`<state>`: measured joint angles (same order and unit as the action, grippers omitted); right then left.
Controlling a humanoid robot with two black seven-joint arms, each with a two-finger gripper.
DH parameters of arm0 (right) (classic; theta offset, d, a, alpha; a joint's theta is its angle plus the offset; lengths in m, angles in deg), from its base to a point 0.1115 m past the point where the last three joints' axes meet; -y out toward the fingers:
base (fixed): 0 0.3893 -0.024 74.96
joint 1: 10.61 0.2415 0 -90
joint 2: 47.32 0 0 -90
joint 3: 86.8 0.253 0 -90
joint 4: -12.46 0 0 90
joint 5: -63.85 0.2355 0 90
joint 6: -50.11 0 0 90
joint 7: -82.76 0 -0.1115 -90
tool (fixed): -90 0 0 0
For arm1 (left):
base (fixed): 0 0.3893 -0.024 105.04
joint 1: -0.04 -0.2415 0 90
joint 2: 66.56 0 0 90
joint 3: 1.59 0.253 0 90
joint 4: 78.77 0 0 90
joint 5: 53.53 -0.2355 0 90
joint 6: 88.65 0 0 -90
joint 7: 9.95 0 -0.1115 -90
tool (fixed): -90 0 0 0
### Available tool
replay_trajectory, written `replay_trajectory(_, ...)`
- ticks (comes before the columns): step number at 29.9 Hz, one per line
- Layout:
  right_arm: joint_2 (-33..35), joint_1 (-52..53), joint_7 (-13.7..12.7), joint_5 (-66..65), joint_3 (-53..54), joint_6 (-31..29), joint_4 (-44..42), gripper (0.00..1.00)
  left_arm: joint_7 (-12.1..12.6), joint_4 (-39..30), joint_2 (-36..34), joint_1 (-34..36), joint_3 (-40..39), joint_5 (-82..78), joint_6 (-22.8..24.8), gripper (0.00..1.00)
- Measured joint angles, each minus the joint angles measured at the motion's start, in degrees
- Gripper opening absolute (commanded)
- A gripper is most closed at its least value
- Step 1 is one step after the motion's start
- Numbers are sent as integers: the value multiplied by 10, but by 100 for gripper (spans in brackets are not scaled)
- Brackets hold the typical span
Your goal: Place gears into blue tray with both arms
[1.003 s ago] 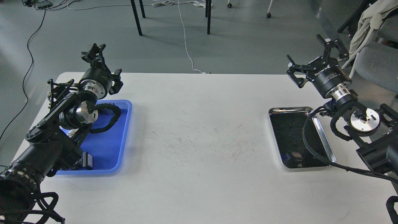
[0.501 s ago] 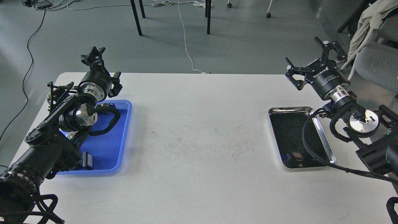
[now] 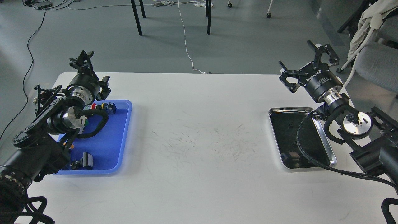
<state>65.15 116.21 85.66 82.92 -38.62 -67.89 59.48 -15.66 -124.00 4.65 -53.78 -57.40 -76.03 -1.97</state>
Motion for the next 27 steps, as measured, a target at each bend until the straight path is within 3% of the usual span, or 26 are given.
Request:
replay_trajectory(7, 11, -5, -6, -1, -1, 0, 5, 99, 4, -3, -4, -3, 0, -2, 3, 98)
replay_trajectory(17, 94, 0, -8, -39, -43, 0, 21, 99, -2, -23, -18, -15, -1, -1, 8, 98)
replay_trajectory(27, 178, 95, -9, -91, -199, 0, 67, 99, 1, -24, -21, -14, 3, -2, 7, 98)
